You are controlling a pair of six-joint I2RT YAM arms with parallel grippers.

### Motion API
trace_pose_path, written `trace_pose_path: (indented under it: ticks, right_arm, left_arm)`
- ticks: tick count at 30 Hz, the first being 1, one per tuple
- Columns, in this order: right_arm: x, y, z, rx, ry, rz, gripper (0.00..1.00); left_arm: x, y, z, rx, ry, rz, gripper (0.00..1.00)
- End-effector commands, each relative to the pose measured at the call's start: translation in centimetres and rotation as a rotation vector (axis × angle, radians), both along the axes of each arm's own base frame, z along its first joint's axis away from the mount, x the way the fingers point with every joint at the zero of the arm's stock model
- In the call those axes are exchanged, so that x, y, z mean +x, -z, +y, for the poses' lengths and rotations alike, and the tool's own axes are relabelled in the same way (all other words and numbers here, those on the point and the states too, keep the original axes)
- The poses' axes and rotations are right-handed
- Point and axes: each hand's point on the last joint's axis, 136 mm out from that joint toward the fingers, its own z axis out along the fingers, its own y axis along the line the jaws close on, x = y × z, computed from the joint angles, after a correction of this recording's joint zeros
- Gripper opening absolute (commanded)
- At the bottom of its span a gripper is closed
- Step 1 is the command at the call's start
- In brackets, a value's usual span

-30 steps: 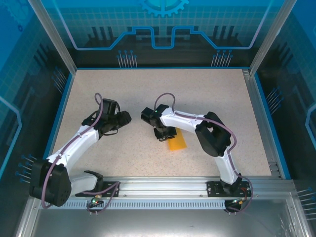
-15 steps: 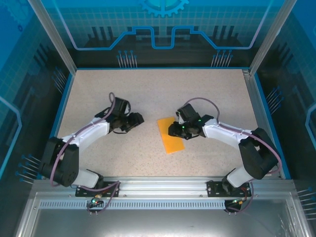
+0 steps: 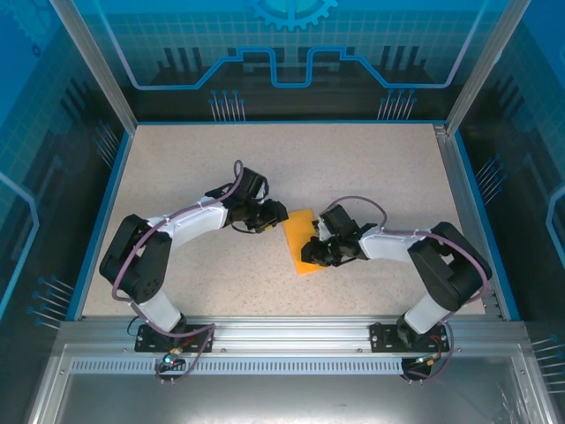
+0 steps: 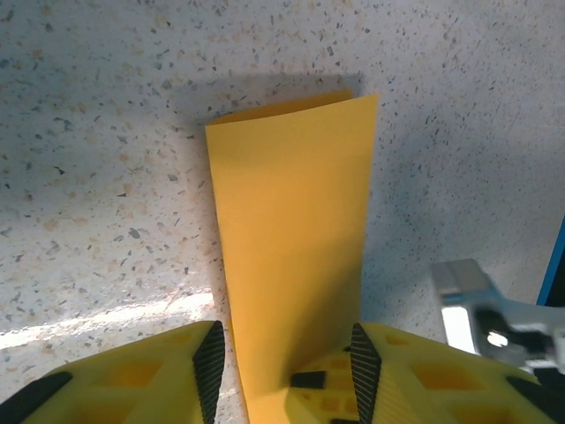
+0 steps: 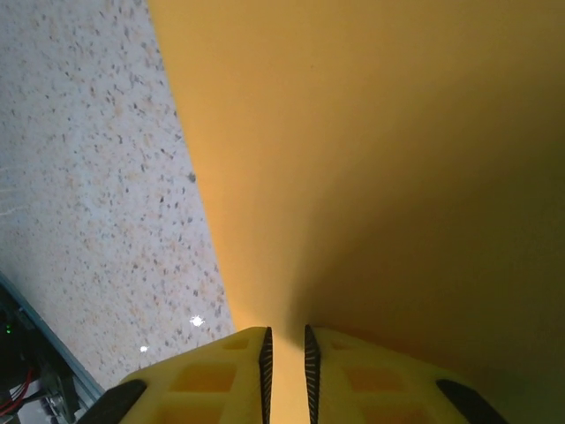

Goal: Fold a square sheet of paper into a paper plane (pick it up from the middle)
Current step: Rotate the paper at the center of the table.

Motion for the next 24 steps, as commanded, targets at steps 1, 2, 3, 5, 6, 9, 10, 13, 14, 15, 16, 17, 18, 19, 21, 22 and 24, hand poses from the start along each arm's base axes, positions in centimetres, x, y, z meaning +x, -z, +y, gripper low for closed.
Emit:
trace_pose_path:
  ticks: [1, 2, 3, 5, 6, 9, 10, 13, 14, 15, 16, 17, 18, 19, 21, 22, 24]
  right_arm:
    - [0.2, 0.5, 1.4, 0.039, 0.011, 0.019, 0.18]
    - [0.2, 1.1, 1.3, 0.021, 0.033, 0.038, 0.17]
    - [0.1, 1.6, 1.2, 0.009, 0.055, 0.055, 0.16]
    - [0.2, 2.6, 0.5, -0.038, 0.123, 0.086, 0.17]
    - [0.1, 3.1, 0.4, -0.051, 0.154, 0.103, 0.17]
    - [0.3, 3.6, 1.4, -0.020, 0.204, 0.123, 0.18]
    - [0.4, 3.5, 2.0, -0.004, 0.202, 0.118, 0.18]
    - [1.0, 2.1, 3.0, 0.013, 0.181, 0.079, 0.18]
    - [1.4, 1.2, 2.9, 0.015, 0.183, 0.047, 0.20]
    - [1.8, 0.1, 2.7, 0.015, 0.186, 0.008, 0.22]
    - [2.1, -0.9, 2.4, 0.015, 0.185, -0.025, 0.25]
    - [2.4, -1.9, 1.9, 0.007, 0.191, -0.056, 0.27]
    - [2.6, -2.9, 1.3, 0.005, 0.194, -0.087, 0.29]
    - [2.8, -3.7, 0.9, 0.005, 0.200, -0.109, 0.32]
    - [2.7, -4.6, -0.7, -0.031, 0.217, -0.132, 0.41]
    - [2.5, -4.6, -1.6, -0.062, 0.226, -0.120, 0.41]
    - [2.1, -4.3, -3.1, -0.117, 0.217, -0.088, 0.39]
  left_arm:
    - [0.3, -0.8, -0.1, -0.006, -0.016, -0.001, 0.48]
    - [0.3, -0.7, -0.1, -0.006, -0.018, 0.002, 0.48]
    - [0.2, -0.6, -0.1, -0.006, -0.018, 0.004, 0.49]
    - [0.1, -0.5, -0.1, -0.005, -0.016, 0.005, 0.50]
    - [0.2, -0.5, -0.1, -0.007, -0.017, 0.004, 0.50]
    - [0.4, -0.5, -0.4, -0.015, -0.006, 0.002, 0.50]
    - [0.5, -0.4, -0.5, -0.018, 0.000, 0.003, 0.50]
    - [1.0, -0.4, -1.2, -0.027, 0.021, 0.010, 0.47]
    - [1.1, -0.3, -1.3, -0.023, 0.024, 0.013, 0.45]
    - [1.3, -0.3, -1.4, -0.022, 0.024, 0.010, 0.44]
    - [1.5, -0.3, -1.4, -0.020, 0.024, 0.012, 0.42]
    - [1.7, -0.2, -1.5, -0.016, 0.027, 0.015, 0.41]
    - [1.8, -0.1, -1.6, -0.012, 0.030, 0.019, 0.40]
    - [2.0, 0.0, -1.6, -0.004, 0.032, 0.020, 0.40]
    - [2.5, 0.6, -1.6, 0.010, 0.029, 0.024, 0.39]
    - [2.6, 0.8, -1.8, 0.010, 0.035, 0.027, 0.38]
    - [2.8, 1.5, -2.1, 0.013, 0.047, 0.043, 0.37]
